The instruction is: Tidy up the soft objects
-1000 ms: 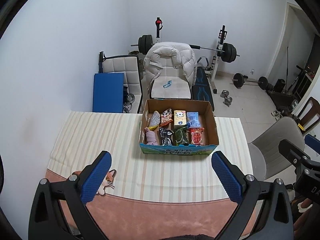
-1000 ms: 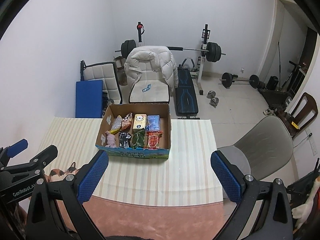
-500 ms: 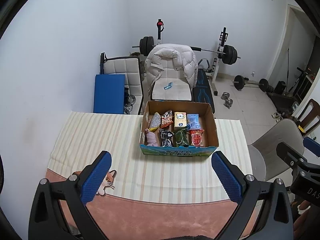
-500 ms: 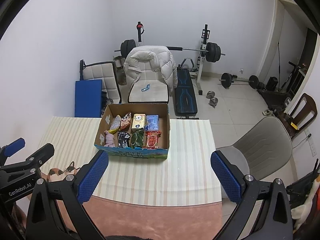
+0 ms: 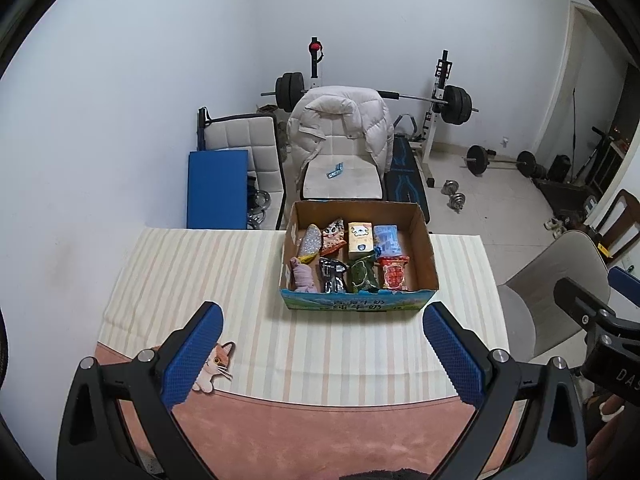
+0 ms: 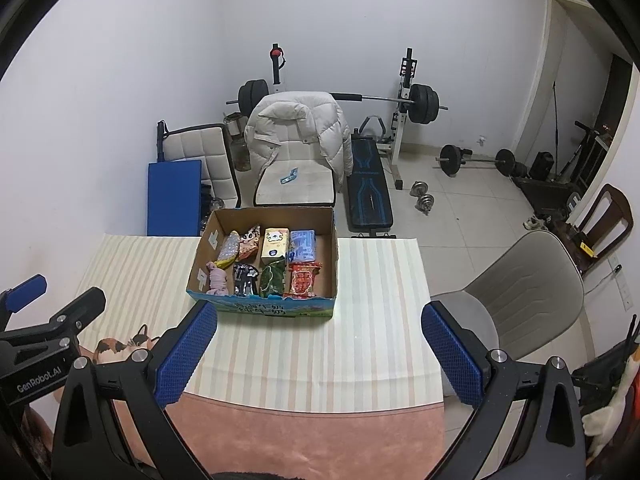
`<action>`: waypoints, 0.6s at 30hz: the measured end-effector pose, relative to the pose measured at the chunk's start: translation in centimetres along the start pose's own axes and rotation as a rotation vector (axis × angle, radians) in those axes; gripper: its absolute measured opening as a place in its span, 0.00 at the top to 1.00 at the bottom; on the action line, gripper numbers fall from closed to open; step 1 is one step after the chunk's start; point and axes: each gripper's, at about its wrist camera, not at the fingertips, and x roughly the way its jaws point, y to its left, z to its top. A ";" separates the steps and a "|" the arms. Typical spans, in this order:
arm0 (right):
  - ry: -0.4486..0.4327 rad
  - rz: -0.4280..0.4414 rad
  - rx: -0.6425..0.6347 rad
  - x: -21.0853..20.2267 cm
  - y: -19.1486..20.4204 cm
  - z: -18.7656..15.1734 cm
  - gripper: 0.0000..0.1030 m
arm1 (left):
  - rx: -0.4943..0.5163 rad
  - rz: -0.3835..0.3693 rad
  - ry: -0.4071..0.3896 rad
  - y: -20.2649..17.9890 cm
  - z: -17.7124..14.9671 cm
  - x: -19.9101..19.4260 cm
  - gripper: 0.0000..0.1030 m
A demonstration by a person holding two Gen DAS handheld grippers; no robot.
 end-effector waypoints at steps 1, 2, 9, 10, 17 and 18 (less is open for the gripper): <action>0.001 0.001 0.000 0.0 0.0 0.0 0.00 | -0.001 0.002 0.000 0.1 0.0 0.0 0.00; 0.001 0.000 0.000 0.0 0.0 0.0 0.00 | -0.005 0.004 -0.002 0.1 0.1 0.0 0.00; -0.002 -0.001 0.005 0.1 0.0 0.0 0.00 | -0.042 0.008 -0.025 1.1 0.6 -0.4 0.00; -0.002 -0.001 0.003 0.2 0.1 0.0 0.00 | -0.047 0.009 -0.030 1.2 0.7 -0.5 0.00; -0.010 0.002 -0.002 0.1 0.2 0.0 0.00 | -0.050 0.010 -0.035 1.4 0.8 -0.7 0.00; -0.011 0.002 -0.003 0.1 0.2 0.1 0.00 | -0.050 0.009 -0.034 1.5 0.8 -0.7 0.00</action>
